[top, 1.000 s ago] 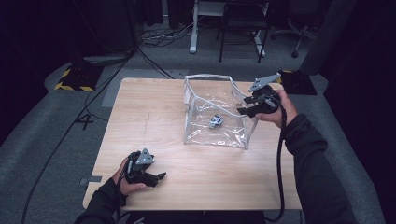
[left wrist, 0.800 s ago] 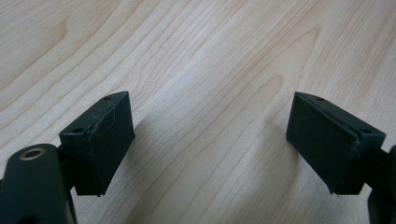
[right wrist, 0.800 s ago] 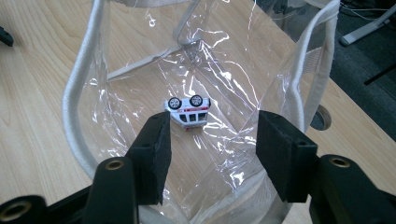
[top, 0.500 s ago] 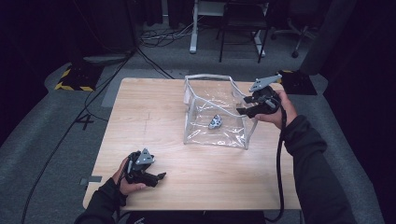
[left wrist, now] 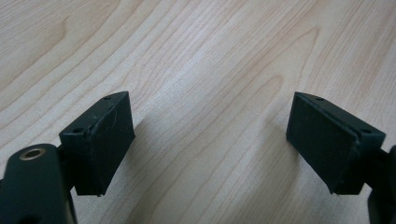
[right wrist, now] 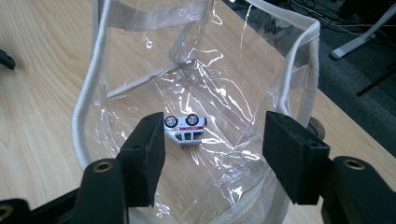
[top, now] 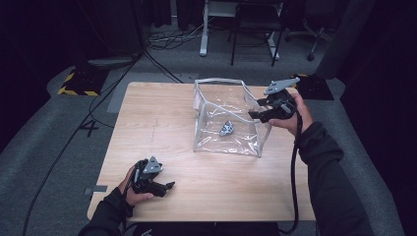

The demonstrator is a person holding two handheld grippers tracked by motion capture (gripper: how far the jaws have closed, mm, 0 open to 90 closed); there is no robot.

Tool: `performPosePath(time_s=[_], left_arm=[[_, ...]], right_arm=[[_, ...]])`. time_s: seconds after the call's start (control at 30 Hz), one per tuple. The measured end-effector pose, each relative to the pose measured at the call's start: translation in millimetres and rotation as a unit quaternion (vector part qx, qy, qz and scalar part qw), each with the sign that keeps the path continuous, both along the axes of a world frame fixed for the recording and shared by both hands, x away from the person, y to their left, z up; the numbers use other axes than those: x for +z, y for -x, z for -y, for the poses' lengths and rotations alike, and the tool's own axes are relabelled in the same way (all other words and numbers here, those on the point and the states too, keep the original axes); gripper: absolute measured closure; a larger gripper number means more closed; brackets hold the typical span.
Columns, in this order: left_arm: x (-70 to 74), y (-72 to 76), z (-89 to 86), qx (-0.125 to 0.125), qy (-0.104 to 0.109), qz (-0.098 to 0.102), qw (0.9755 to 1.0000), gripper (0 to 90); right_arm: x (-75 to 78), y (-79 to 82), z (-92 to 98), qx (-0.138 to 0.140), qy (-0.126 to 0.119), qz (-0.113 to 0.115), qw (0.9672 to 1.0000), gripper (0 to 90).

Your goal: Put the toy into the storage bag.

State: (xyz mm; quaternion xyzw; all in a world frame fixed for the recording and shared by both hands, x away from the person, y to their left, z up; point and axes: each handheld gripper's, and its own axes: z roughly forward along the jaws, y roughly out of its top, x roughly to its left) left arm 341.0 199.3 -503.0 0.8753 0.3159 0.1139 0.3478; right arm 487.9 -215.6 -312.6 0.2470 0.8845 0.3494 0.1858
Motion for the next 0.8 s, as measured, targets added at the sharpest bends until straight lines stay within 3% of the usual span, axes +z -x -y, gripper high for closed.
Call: performPosePath(time_s=[0.4,0.8], left_arm=[[0.1,0.0,0.0,0.0,0.0,0.001,1.0,15.4],[-0.1,-0.1,0.0,0.0,0.0,0.0,1.0,15.4]], right_arm=[[8.0,2.4,3.1,-0.006,-0.02,0.021,0.9996,38.2],[12.7,3.9,9.5,-0.038,-0.041,0.038,0.9977,36.6]])
